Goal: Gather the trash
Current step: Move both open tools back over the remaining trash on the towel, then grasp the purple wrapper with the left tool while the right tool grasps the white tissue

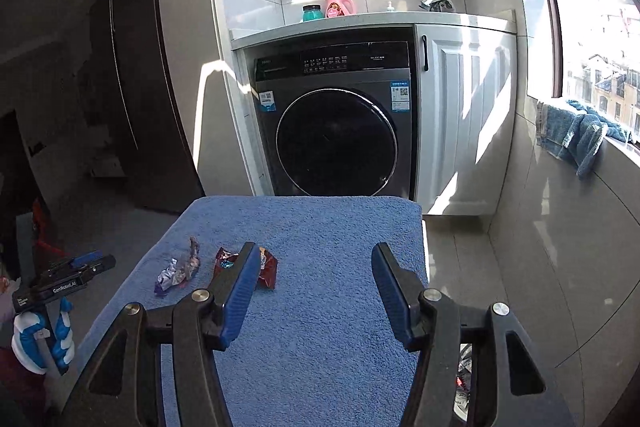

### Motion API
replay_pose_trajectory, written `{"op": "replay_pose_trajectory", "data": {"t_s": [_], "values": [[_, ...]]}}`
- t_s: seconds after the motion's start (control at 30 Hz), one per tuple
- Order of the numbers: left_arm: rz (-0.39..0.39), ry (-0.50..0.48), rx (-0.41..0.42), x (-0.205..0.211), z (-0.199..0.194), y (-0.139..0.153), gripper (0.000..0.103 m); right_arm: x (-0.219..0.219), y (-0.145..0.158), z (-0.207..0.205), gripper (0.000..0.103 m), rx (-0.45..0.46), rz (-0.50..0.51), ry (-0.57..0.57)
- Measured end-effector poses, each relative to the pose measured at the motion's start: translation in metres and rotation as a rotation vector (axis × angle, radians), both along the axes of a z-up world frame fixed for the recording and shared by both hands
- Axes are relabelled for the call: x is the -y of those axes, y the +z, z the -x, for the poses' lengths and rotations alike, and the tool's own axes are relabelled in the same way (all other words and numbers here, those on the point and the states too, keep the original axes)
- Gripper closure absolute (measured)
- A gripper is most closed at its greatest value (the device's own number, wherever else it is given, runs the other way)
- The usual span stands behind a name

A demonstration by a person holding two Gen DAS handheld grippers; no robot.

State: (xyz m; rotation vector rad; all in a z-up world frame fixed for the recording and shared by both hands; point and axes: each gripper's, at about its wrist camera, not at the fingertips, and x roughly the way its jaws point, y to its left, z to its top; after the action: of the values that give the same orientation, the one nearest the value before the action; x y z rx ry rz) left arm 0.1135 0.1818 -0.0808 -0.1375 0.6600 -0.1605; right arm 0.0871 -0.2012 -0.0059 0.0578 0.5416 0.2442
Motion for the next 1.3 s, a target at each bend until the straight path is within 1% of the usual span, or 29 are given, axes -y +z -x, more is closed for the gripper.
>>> {"op": "replay_pose_trajectory", "data": {"t_s": [0.23,0.33,0.4,0.63,0.7,0.83,0.9,0.97,1.0,1.07,1.13,1.17,1.2,1.23,1.27,1.3], "values": [[-0.020,0.004,-0.072,-0.019,-0.020,-0.034,0.044,-0.040,-0.032,-0.027,0.048,-0.089,0.015,0.079],[0.000,0.009,-0.114,-0.029,-0.034,-0.049,0.044,-0.058,-0.051,-0.042,0.048,-0.139,0.027,0.123],[0.002,0.009,-0.126,-0.033,-0.040,-0.057,0.044,-0.071,-0.066,-0.053,0.048,-0.181,0.035,0.159],[0.014,-0.063,-0.170,-0.030,-0.067,-0.075,0.044,-0.117,-0.117,-0.094,0.048,-0.315,0.035,0.280],[0.018,-0.096,-0.180,-0.025,-0.075,-0.079,0.045,-0.128,-0.129,-0.103,0.048,-0.342,0.034,0.307],[0.009,-0.117,-0.211,-0.017,-0.092,-0.091,0.045,-0.148,-0.151,-0.123,0.048,-0.387,0.047,0.338],[0.017,-0.117,-0.228,-0.016,-0.099,-0.097,0.050,-0.153,-0.160,-0.130,0.048,-0.400,0.057,0.339],[0.023,-0.117,-0.241,-0.015,-0.105,-0.102,0.060,-0.155,-0.168,-0.137,0.048,-0.417,0.055,0.337],[0.025,-0.117,-0.247,-0.015,-0.107,-0.104,0.063,-0.156,-0.171,-0.138,0.048,-0.423,0.056,0.336],[0.027,-0.124,-0.251,-0.015,-0.107,-0.106,0.071,-0.157,-0.177,-0.141,0.048,-0.436,0.057,0.338],[0.023,-0.131,-0.253,-0.013,-0.106,-0.108,0.077,-0.159,-0.181,-0.142,0.048,-0.447,0.061,0.342],[0.021,-0.133,-0.256,-0.013,-0.104,-0.109,0.078,-0.160,-0.183,-0.143,0.050,-0.452,0.062,0.345],[0.018,-0.132,-0.255,-0.012,-0.102,-0.109,0.078,-0.161,-0.186,-0.142,0.056,-0.459,0.062,0.349],[0.015,-0.131,-0.253,-0.012,-0.101,-0.108,0.079,-0.161,-0.187,-0.141,0.060,-0.462,0.059,0.356],[0.016,-0.132,-0.250,-0.012,-0.098,-0.107,0.079,-0.162,-0.187,-0.139,0.068,-0.460,0.057,0.364],[0.017,-0.131,-0.248,-0.012,-0.095,-0.106,0.079,-0.163,-0.187,-0.135,0.073,-0.455,0.060,0.372]]}}
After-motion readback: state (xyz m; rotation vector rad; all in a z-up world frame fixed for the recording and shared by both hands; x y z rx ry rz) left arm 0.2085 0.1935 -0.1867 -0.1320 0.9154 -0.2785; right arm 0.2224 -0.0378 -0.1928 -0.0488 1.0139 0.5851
